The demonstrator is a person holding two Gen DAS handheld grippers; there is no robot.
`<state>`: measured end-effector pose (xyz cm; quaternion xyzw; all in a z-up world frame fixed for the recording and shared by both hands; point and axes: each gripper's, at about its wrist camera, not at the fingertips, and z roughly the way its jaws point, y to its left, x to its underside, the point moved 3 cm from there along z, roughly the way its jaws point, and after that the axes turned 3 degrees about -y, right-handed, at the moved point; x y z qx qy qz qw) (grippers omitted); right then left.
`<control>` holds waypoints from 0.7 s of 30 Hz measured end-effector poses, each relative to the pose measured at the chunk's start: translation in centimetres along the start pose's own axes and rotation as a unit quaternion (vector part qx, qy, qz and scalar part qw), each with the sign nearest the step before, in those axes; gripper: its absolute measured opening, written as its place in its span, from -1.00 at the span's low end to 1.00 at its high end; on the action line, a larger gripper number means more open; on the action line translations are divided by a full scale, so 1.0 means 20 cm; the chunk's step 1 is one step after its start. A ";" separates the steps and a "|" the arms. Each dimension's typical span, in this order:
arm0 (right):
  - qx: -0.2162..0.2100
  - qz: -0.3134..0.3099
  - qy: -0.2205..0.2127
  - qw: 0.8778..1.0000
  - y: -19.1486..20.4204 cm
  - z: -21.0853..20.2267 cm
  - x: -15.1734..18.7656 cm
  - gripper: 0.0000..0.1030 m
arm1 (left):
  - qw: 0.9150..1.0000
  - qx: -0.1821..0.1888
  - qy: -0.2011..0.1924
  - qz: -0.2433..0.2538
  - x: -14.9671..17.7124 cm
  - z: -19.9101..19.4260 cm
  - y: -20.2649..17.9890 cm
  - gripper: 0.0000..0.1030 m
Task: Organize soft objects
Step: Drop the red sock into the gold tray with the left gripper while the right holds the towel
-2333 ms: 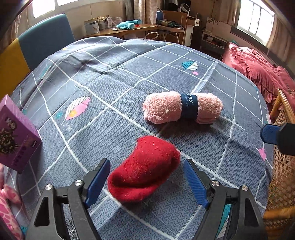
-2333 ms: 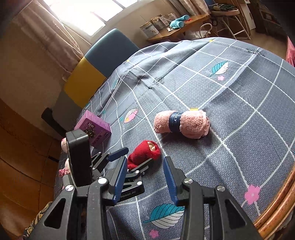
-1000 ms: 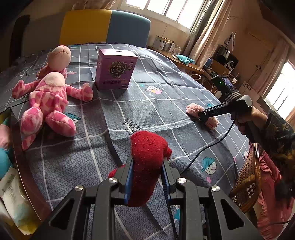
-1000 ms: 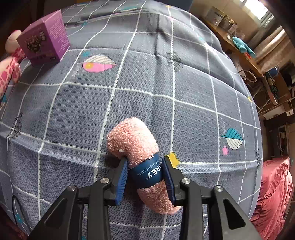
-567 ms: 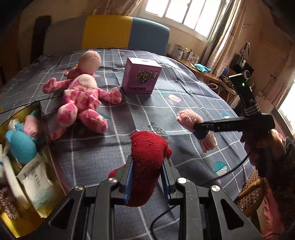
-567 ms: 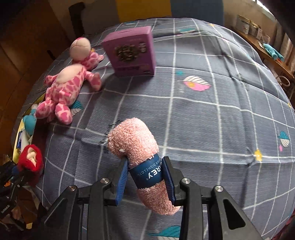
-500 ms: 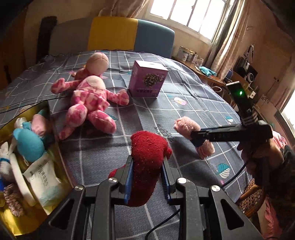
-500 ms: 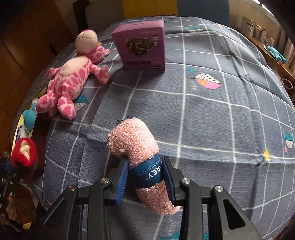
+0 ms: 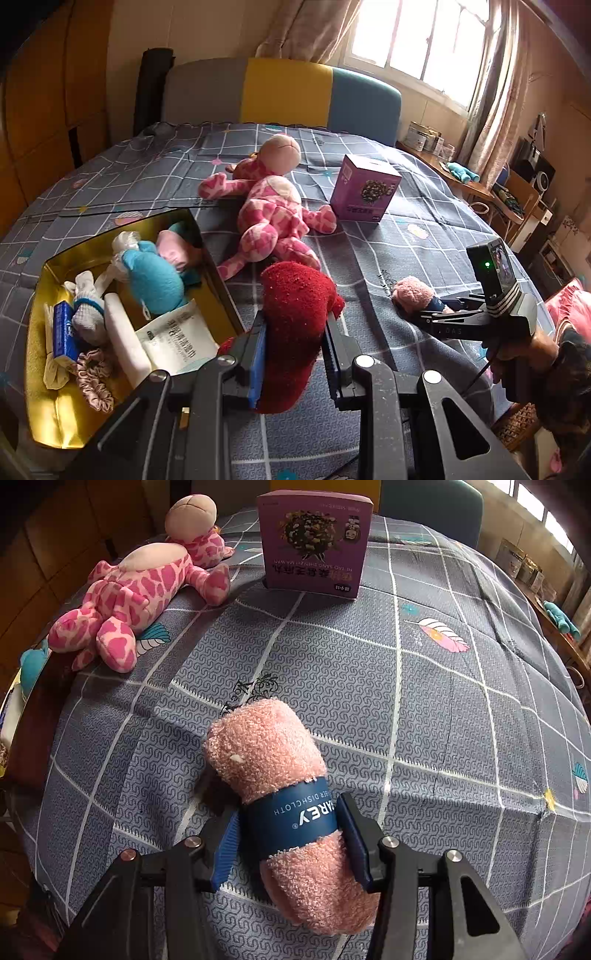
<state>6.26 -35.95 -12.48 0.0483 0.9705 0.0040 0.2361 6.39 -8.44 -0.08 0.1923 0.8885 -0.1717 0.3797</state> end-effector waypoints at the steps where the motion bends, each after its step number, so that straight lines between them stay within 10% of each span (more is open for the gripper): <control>1: 0.002 0.001 -0.002 1.000 0.00 0.00 0.00 -0.01 | 1.000 -0.001 0.001 -0.002 0.01 0.00 0.01 -0.46; 21: 0.016 -0.017 -0.015 1.000 0.02 -0.02 0.00 -0.03 | 0.995 -0.045 -0.014 -0.086 0.05 -0.16 0.38 -0.46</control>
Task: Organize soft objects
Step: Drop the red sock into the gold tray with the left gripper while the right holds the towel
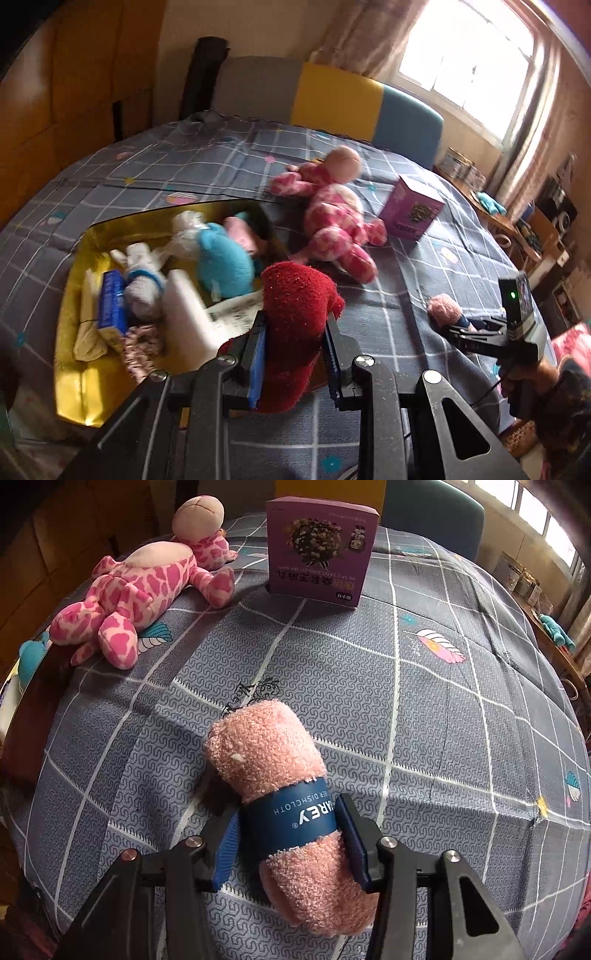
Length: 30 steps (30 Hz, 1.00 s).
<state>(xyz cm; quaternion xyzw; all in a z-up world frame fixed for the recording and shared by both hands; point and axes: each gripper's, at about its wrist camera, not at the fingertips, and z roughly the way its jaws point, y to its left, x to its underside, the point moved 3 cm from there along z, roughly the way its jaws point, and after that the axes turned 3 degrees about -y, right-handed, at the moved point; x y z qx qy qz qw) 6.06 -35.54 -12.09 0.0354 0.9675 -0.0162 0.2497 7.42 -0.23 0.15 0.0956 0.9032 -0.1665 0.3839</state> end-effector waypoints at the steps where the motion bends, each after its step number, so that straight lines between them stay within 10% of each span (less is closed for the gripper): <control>1: 0.001 -0.002 0.000 1.000 0.00 0.00 0.00 -0.03 | 1.000 -0.010 -0.005 -0.014 -0.01 -0.03 0.07 -0.46; 11: 0.002 -0.005 0.001 1.000 0.00 -0.01 -0.01 -0.03 | 0.981 -0.145 -0.030 -0.121 0.07 -0.22 0.64 -0.46; 30: 0.007 -0.013 -0.002 1.000 0.00 -0.02 -0.01 -0.04 | 0.990 -0.136 0.005 -0.023 0.13 0.01 0.33 -0.46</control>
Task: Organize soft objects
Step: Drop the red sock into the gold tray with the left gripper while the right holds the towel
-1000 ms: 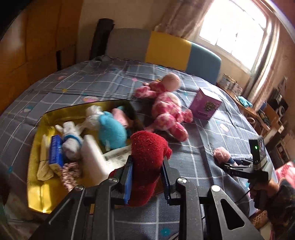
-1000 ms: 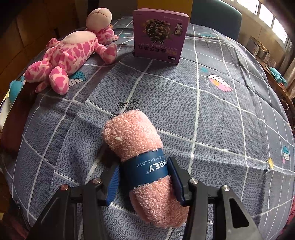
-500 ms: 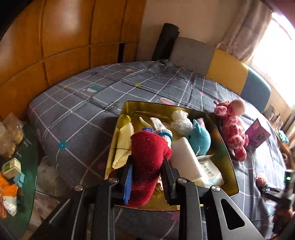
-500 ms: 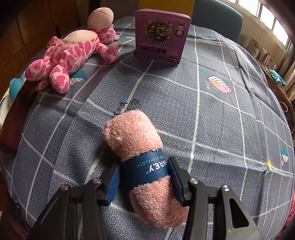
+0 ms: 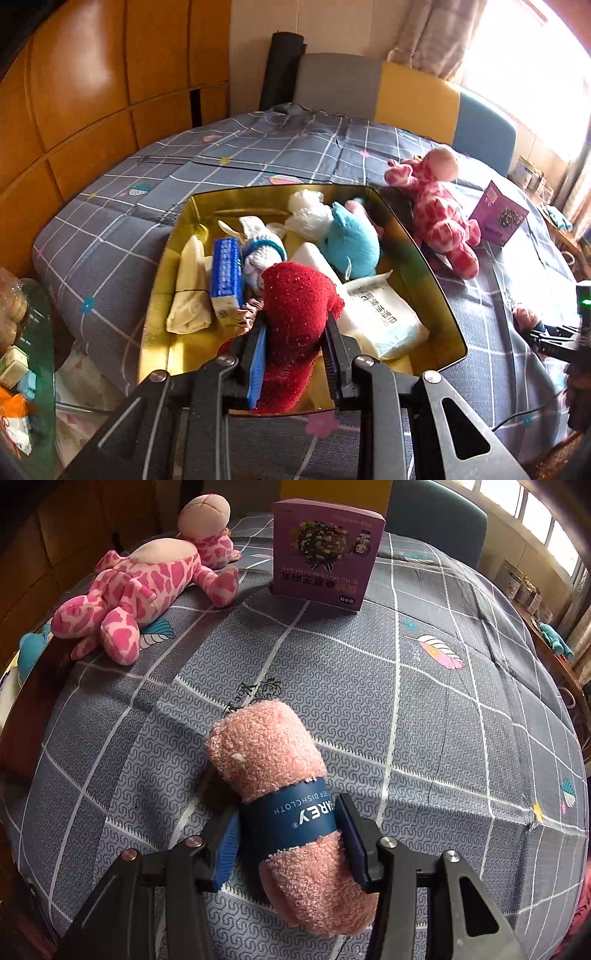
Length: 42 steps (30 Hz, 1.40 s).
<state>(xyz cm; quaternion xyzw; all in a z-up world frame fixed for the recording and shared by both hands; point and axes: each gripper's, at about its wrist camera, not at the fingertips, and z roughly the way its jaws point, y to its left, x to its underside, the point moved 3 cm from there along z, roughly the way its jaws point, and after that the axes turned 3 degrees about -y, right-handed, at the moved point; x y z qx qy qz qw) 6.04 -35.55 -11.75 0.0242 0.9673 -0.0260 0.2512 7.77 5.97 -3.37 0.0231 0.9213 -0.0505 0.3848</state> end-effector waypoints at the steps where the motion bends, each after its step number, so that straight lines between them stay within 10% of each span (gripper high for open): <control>1: 0.000 0.000 0.000 1.000 0.00 0.00 0.00 -0.04 | 1.000 0.000 0.003 0.001 0.00 0.01 -0.01 -0.46; 19: 0.001 0.000 -0.001 1.000 0.00 0.00 0.00 -0.04 | 0.996 -0.013 0.081 -0.022 -0.03 0.40 0.08 -0.46; 42: 0.002 0.001 -0.001 1.000 0.00 0.00 0.00 -0.03 | 0.998 -0.037 0.045 -0.015 -0.02 0.37 0.10 -0.05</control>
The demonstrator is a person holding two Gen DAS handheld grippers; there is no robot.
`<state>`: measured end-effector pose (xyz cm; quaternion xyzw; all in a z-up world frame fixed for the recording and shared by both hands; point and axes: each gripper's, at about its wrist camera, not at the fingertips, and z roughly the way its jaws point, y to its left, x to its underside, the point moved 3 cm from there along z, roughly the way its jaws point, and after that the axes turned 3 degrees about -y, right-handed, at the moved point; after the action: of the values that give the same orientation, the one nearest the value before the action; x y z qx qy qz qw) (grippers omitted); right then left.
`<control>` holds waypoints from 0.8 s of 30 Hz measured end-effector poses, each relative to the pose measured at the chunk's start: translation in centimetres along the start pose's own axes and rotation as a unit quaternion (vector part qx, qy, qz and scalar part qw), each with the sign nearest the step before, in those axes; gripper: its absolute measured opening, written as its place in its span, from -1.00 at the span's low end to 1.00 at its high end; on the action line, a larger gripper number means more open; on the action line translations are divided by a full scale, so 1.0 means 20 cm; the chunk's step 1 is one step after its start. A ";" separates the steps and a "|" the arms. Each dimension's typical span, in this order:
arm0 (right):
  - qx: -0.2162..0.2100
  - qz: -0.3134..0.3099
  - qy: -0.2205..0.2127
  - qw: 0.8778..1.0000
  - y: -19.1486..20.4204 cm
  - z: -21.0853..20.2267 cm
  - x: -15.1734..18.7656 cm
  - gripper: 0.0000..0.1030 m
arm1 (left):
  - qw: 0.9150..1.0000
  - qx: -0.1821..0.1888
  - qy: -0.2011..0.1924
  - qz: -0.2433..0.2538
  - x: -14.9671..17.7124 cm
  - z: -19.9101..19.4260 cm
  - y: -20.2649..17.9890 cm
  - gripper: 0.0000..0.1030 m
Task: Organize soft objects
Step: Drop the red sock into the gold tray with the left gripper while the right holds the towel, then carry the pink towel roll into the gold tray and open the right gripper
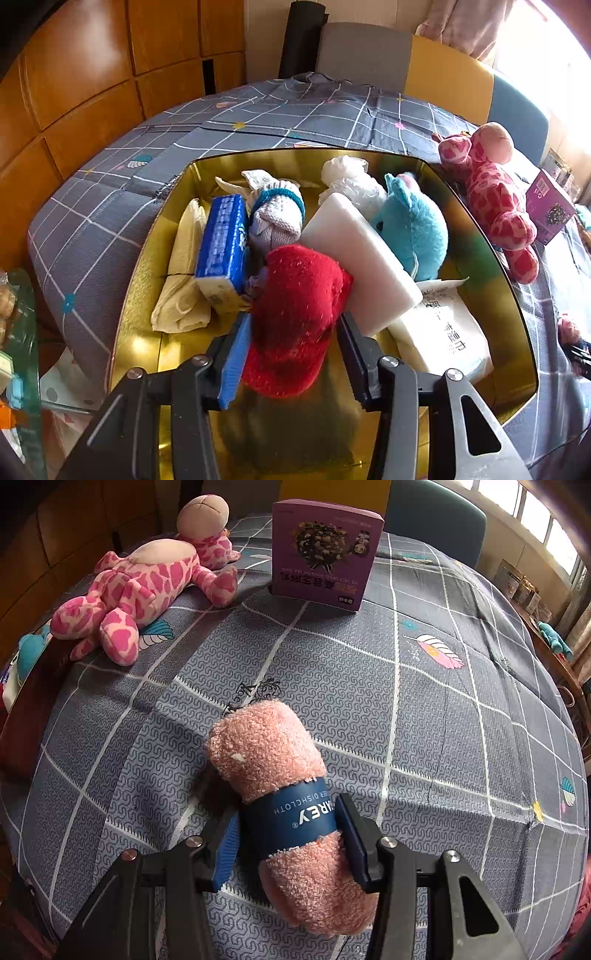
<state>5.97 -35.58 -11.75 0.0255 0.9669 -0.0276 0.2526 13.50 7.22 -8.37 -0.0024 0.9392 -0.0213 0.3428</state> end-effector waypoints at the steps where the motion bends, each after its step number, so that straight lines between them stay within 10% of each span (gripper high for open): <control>1: 0.000 0.000 0.000 1.000 0.00 0.00 0.00 -0.03 | 1.000 0.000 -0.002 0.000 0.01 -0.01 0.00 -0.04; 24: 0.020 0.003 -0.010 1.000 0.02 -0.02 0.02 -0.03 | 0.998 0.013 -0.056 -0.009 0.04 -0.31 0.01 0.14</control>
<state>5.54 -35.11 -11.67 0.0328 0.9635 -0.0466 0.2616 8.89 7.72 -4.18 -0.0078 0.9183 -0.0360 0.3942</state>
